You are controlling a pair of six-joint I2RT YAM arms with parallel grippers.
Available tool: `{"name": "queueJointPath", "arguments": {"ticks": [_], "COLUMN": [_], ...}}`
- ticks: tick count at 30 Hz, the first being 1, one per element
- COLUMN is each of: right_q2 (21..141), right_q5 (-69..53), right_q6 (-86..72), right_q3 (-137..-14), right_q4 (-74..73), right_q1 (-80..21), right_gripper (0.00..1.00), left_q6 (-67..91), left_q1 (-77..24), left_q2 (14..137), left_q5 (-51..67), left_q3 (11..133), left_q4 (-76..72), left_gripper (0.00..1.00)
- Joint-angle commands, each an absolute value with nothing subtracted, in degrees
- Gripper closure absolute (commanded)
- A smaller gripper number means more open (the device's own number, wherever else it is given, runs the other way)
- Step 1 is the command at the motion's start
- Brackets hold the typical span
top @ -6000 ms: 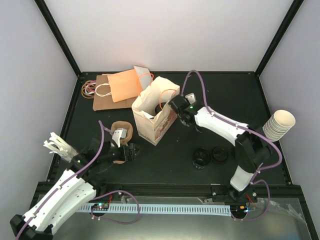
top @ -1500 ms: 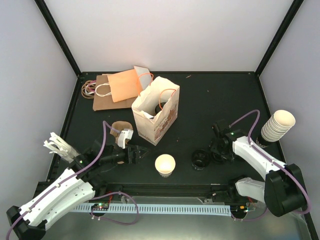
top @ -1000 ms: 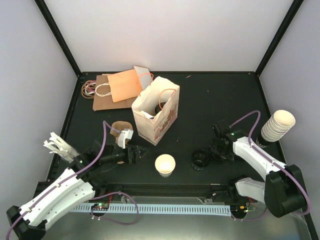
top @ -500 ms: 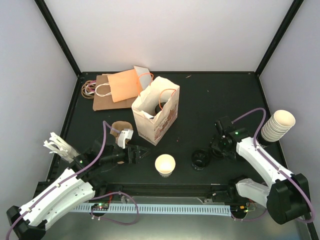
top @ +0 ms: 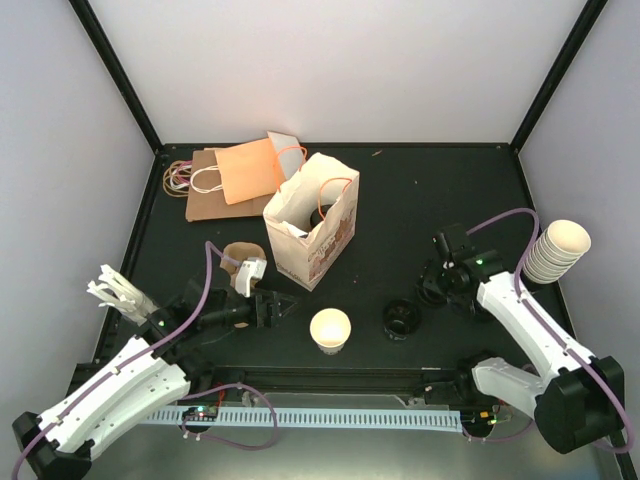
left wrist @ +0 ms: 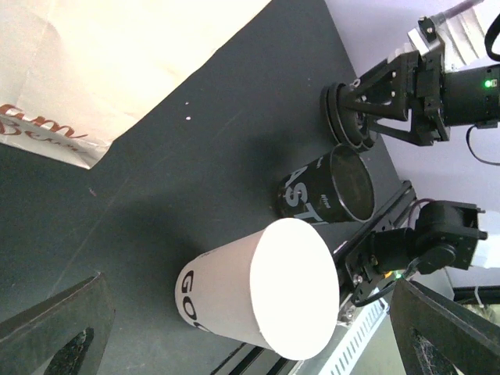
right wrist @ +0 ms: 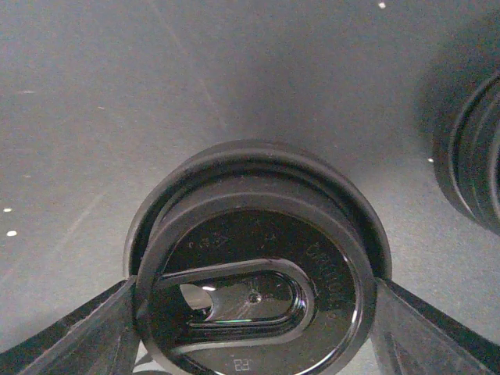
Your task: Pack the takeout coffee
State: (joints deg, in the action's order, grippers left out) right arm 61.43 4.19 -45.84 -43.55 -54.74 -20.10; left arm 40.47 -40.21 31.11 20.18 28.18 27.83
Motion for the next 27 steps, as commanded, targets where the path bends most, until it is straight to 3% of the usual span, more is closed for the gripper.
{"name": "queueJointPath", "arguments": {"ticks": [1, 18, 27], "right_q2": [59.31, 56.08, 55.72], "right_q5": [1.78, -6.09, -6.56], "right_q6": [-42.68, -36.91, -35.62], "right_q3": [-47.30, -52.80, -53.30], "right_q4": [-55.14, -53.56, -53.94], "right_q1": [-19.61, -19.61, -18.99], "right_gripper": [0.23, 0.27, 0.27], "left_q6": [40.07, 38.83, 35.47], "left_q1": [-40.72, -54.82, -58.37], "left_q2": [30.50, 45.17, 57.50], "left_q5": [22.69, 16.21, 13.75], "left_q3": [32.00, 45.58, 54.99], "left_q4": [26.26, 14.49, 11.58], "left_gripper": [0.01, 0.01, 0.08]}}
